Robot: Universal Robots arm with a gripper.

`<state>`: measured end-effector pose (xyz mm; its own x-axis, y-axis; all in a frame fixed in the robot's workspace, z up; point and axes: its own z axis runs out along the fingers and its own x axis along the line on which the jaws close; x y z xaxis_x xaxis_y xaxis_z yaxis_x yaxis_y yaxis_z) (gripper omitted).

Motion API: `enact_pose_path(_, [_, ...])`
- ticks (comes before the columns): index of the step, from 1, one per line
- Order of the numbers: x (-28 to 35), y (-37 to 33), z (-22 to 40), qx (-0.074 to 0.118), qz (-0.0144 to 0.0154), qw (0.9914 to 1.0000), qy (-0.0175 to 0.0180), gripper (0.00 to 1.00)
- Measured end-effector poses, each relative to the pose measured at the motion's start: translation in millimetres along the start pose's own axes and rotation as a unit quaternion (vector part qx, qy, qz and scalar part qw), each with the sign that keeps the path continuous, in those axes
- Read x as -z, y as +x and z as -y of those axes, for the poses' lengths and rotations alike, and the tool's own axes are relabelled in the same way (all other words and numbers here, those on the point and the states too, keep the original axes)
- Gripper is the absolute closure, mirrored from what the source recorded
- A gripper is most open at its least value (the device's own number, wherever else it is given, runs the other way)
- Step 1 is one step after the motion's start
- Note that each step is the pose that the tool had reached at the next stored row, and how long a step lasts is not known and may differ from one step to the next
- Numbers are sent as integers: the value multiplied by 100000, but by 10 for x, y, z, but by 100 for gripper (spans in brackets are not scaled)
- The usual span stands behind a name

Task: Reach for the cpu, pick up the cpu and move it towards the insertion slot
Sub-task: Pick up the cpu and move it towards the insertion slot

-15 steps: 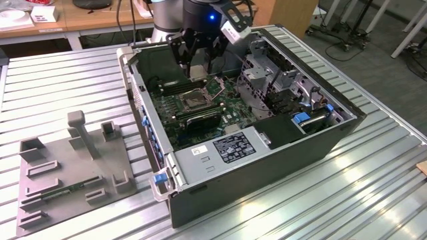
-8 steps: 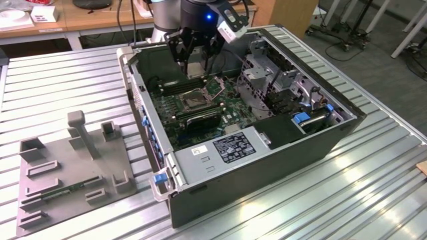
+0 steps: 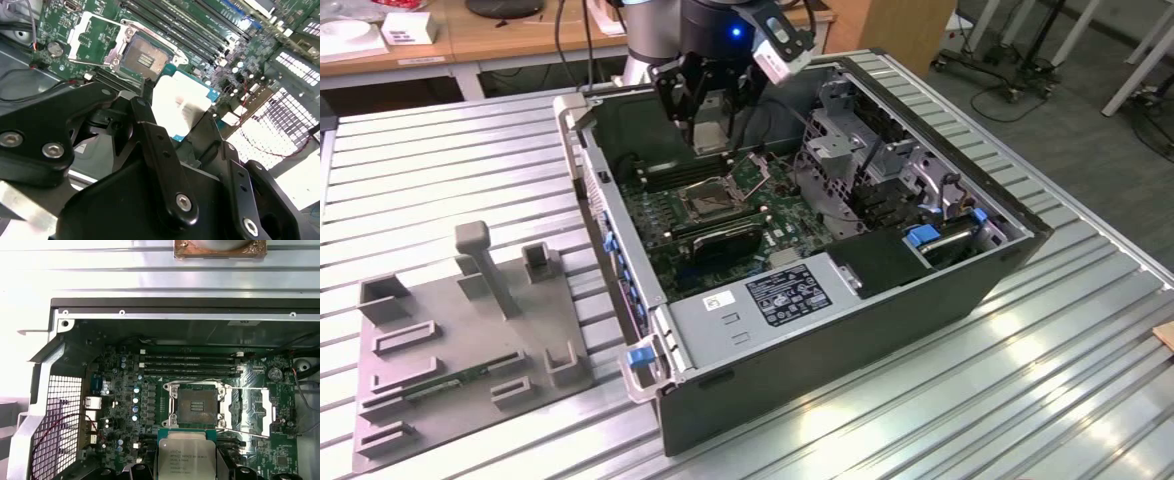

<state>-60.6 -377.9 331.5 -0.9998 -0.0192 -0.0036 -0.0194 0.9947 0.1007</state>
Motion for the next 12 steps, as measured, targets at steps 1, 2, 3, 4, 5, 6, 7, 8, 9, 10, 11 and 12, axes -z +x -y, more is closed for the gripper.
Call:
enact_pose_path(1, [-2,-13,-5,-2,3,100000,-45,46])
enact_pose_path(2, [-5,-27,-10,-2,2,100000,-75,46])
enact_pose_path(3, [-7,-43,-16,-2,0,100000,-99,46])
enact_pose_path(4, [-9,-58,-22,-1,1,100000,-104,46])
enact_pose_path(5, [-10,-69,-29,-2,-1,100000,-104,46])
enact_pose_path(6, [-10,-78,-35,-4,0,100000,-110,46])
enact_pose_path(7, [-11,-85,-38,-4,2,100000,-126,46])
enact_pose_path(8, [-11,-91,-40,-2,3,100000,-138,46])
enact_pose_path(9, [-12,-98,-43,-4,0,100000,-144,46])
enact_pose_path(10, [-13,-105,-48,0,4,100000,-150,46])
enact_pose_path(11, [-14,-112,-54,9,3,100000,-149,46])
enact_pose_path(12, [-14,-119,-60,14,-1,100000,-142,46])
